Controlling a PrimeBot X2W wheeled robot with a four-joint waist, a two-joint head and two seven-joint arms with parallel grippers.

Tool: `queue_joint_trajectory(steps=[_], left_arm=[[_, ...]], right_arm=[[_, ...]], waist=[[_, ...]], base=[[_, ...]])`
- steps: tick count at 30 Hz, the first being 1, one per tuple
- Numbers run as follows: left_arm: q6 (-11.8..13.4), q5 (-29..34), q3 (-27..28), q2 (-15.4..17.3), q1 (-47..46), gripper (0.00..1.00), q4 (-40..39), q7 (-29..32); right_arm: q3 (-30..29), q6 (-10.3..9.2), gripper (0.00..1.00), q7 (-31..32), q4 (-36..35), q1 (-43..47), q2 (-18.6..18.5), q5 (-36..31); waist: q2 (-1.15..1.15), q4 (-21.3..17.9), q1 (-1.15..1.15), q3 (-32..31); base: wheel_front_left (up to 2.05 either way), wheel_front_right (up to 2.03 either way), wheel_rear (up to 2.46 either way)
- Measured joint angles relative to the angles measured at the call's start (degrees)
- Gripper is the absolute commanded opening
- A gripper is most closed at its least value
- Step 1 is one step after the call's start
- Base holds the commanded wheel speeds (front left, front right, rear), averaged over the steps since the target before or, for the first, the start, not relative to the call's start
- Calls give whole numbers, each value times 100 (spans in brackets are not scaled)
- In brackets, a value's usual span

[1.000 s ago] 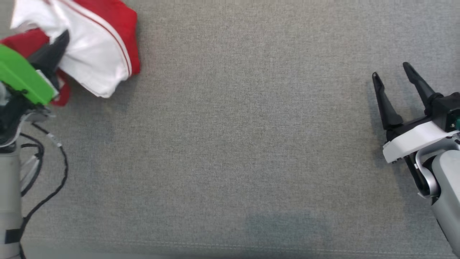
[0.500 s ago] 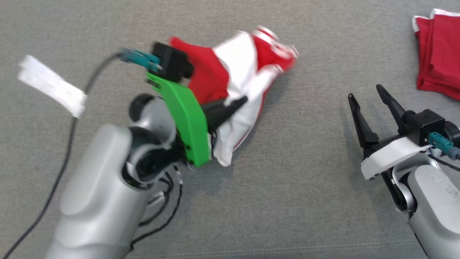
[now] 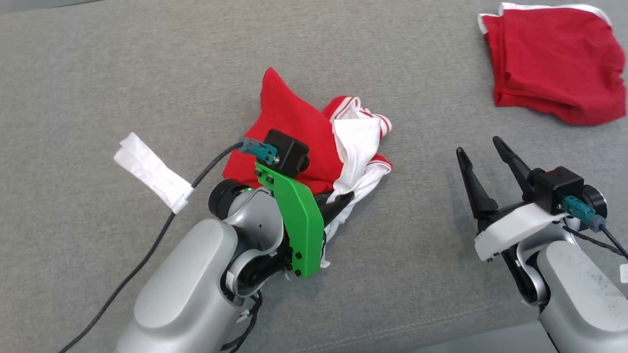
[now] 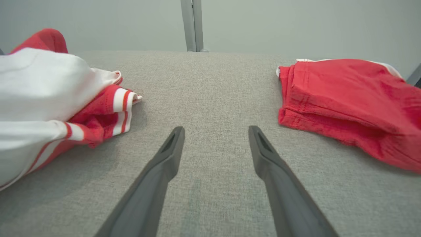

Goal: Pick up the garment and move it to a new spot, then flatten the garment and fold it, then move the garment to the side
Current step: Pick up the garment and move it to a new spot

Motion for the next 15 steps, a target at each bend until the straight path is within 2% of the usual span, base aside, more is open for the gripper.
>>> queue_joint_trajectory(steps=[4, 5, 6, 7, 8, 9, 15], left_arm=[[104, 76, -49, -8, 41, 0, 99, -265], [125, 76, -53, -8, 43, 9, 136, -324], [149, 76, -58, -12, 46, 37, 177, -392], [153, 76, -60, -19, 51, 55, 216, -461], [166, 76, -69, -20, 63, 95, 232, -526], [187, 76, -86, -22, 83, 100, 244, -583], [287, 7, -130, -32, 265, 100, 350, -888]], right_arm=[[-30, -1, 100, -5, 35, 81, -4, 4], [-46, -2, 100, -5, 42, 110, -4, 5], [-70, -7, 100, -5, 52, 135, -7, 5], [-94, -7, 100, -5, 56, 161, -14, 5], [-111, -7, 100, -5, 56, 193, -20, 5], [-110, -7, 100, -5, 55, 224, -21, 5], [-99, -1, 100, -7, 18, 251, -16, 1]], waist=[[0, -207, 0, -42], [0, -245, 0, -56], [0, -272, 0, -75], [0, -287, 0, -97], [0, -293, 0, -122], [0, -291, 0, -145], [0, -178, 0, -232]], base=[[0, 0, 0], [0, 0, 0], [0, 0, 0], [0, 0, 0], [0, 0, 0], [0, 0, 0], [0, 0, 0]])
